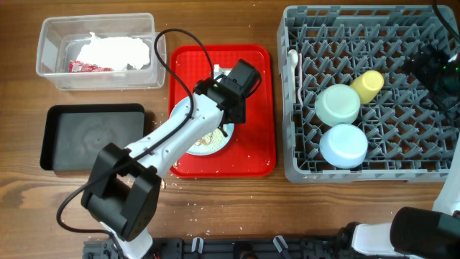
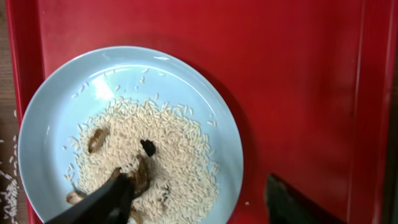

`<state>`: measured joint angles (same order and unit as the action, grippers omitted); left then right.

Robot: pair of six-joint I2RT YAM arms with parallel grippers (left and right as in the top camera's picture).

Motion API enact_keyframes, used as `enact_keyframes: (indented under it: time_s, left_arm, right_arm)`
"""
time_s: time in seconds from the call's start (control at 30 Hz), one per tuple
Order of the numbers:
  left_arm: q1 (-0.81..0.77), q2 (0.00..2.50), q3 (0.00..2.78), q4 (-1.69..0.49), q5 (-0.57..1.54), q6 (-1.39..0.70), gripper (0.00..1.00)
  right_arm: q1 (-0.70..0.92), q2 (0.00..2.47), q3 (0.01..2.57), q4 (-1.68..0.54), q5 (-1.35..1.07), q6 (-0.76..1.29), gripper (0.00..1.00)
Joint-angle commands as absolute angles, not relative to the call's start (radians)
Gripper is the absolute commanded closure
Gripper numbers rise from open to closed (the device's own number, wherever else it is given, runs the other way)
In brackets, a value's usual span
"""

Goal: Sort waste into correct bins and load items into the dishwasher rack
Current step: 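Reach the left gripper to the light-blue plate rim and grasp it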

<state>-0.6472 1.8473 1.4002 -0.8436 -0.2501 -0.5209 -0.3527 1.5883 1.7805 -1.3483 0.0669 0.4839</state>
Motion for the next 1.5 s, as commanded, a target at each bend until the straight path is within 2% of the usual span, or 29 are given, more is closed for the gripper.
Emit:
enact_keyframes:
  time_s: [0.0,0.07,0.33,0.47,0.97,1.2,1.33,1.47]
  left_arm:
    - [-0.651,1.862,1.401,-0.833,-0.301,-0.573,0.39]
    - [-0.651,1.865,1.401,-0.825,-0.312,-0.573,0.41]
    - [-0.732,1.921,1.401,-0.799,-0.305,-0.615,0.39]
    - [-0.766,1.944,1.401,-0.805,-0.336,-0.682,0.44]
    - [-0.761,2.002,1.391,-0.796,-0.343,-0.745,0.53]
    - [-0.762,2.056,1.391,-0.798,-0.353,-0.746,0.53]
    - [-0.762,2.057,1.391,-0.795,-0.353,-0.746,0.56]
    - [-0.762,2.057,1.391,-0.792,-0.358,-0.746,0.64]
  right_arm:
    - [-0.354,1.586,1.775,-1.346,0.054,0.474,0.0]
    - [-0.354,1.586,1.775,-1.346,0.054,0.474,0.0]
    - [-0.354,1.586,1.775,-1.346,0.054,0.474,0.0]
    - [-0.354,1.586,1.775,-1.346,0.054,0.474,0.0]
    - [-0.354,1.586,1.775,-1.346,0.054,0.473,0.0]
    - [-0.354,1.586,1.775,-1.346,0.054,0.474,0.0]
    - [-0.354,1.586,1.775,-1.346,0.054,0.474,0.0]
    - [-0.354,1.586,1.775,-1.346,0.054,0.474,0.0]
